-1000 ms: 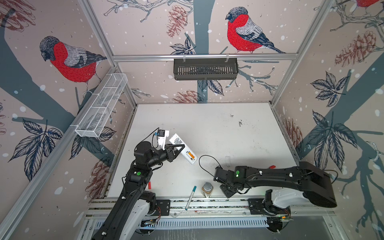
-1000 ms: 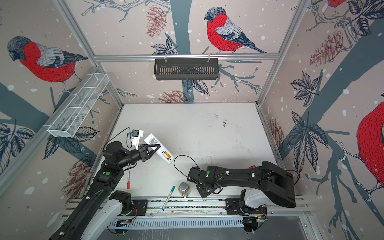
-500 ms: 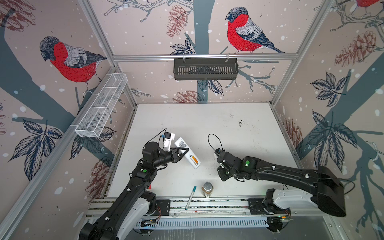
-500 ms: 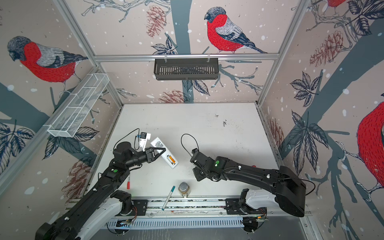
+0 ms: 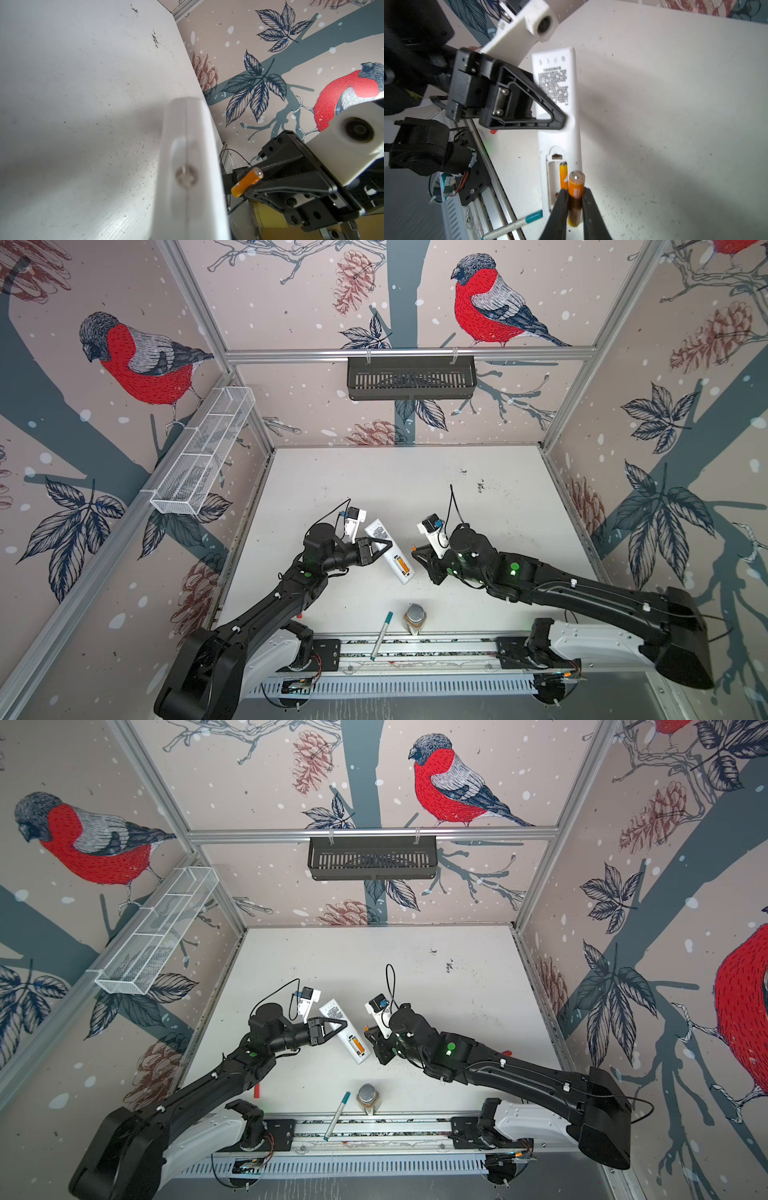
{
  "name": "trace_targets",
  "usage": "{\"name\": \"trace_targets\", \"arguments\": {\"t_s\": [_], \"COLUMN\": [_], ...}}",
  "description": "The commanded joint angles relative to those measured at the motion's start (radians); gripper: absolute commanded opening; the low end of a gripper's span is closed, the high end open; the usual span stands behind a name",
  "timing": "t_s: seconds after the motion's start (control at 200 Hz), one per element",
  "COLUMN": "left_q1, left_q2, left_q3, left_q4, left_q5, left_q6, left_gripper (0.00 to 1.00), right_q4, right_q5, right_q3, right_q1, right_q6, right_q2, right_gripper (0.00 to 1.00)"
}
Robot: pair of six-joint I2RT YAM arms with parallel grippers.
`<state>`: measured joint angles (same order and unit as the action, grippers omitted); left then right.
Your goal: Load the batteries into the remote control
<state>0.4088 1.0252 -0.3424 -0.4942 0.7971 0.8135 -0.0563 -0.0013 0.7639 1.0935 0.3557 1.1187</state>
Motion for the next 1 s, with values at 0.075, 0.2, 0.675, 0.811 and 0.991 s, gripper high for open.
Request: {"name": "trace_targets", "arguments": {"t_s": [0.075, 0.2, 0.675, 0.811, 0.991], "left_q1": [0.0, 0.002, -0.004, -0.008, -0.013], "left_q2": [0.0, 0.001, -0.019, -0.027, -0.025], "left_q3": [0.0, 0.006, 0.009, 0.011, 0.011], "left_q4": [-0.138, -0.176, -0.191, -0.196, -0.222], "left_q5": [0.061, 0.079, 0.088, 0.091, 0.106], "left_q6": [0.046, 0.071, 0.085, 0.09, 0.109], "left_gripper": [0.0, 0.0, 0.0, 0.0, 0.0], "right_q4": [0.152, 0.158, 0.128, 0.133, 0.152], "right_q5": [-0.03, -0.023, 0.029, 0.051, 0.071], "right_q3": [-0.009, -0.008, -0.027, -0.048, -0.083], "right_q1": [0.031, 0.034, 0.058, 0.067, 0.073], "right_q6": [-0.07, -0.075, -0.086, -0.081, -0.08], "right_q2": [0.036, 0.078, 0.124, 0.108, 0.078], "right_gripper": [0.17, 0.17, 0.16, 0.16, 0.17]}}
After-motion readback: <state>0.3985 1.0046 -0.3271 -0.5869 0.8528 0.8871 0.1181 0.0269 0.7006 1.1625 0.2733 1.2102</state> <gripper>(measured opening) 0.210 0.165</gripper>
